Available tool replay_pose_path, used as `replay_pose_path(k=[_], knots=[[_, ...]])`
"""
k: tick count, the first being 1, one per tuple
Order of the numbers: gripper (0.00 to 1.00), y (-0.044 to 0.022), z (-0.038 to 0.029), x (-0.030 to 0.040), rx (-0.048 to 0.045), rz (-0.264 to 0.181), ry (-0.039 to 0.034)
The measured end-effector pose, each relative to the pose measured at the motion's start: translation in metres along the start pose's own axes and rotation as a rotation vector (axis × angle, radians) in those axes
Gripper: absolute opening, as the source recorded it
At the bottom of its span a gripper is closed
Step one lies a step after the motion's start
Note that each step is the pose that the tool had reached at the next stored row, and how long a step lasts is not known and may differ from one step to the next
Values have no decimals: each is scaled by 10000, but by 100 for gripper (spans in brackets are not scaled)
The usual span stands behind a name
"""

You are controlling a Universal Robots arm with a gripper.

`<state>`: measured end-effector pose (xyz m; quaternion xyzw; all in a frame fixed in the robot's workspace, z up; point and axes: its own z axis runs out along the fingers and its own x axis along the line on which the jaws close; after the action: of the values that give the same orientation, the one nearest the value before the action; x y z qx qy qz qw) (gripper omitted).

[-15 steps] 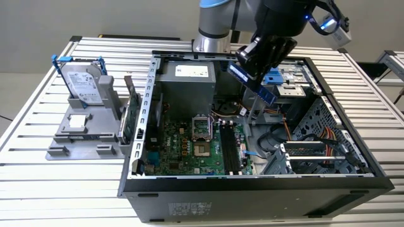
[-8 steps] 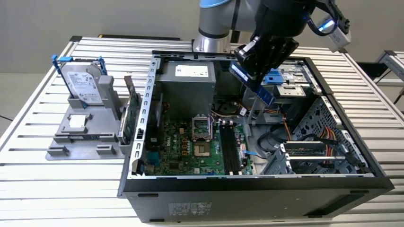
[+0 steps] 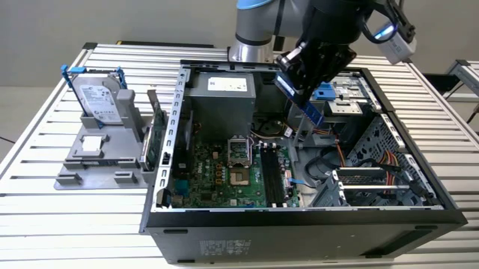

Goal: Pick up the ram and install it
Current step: 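Insert the ram into the slot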

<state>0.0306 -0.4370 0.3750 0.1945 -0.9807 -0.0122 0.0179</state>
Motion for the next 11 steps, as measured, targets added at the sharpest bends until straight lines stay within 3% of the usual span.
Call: replay_pose_path(k=[11], knots=[[0,-10,0,4,-35,1140,-35]])
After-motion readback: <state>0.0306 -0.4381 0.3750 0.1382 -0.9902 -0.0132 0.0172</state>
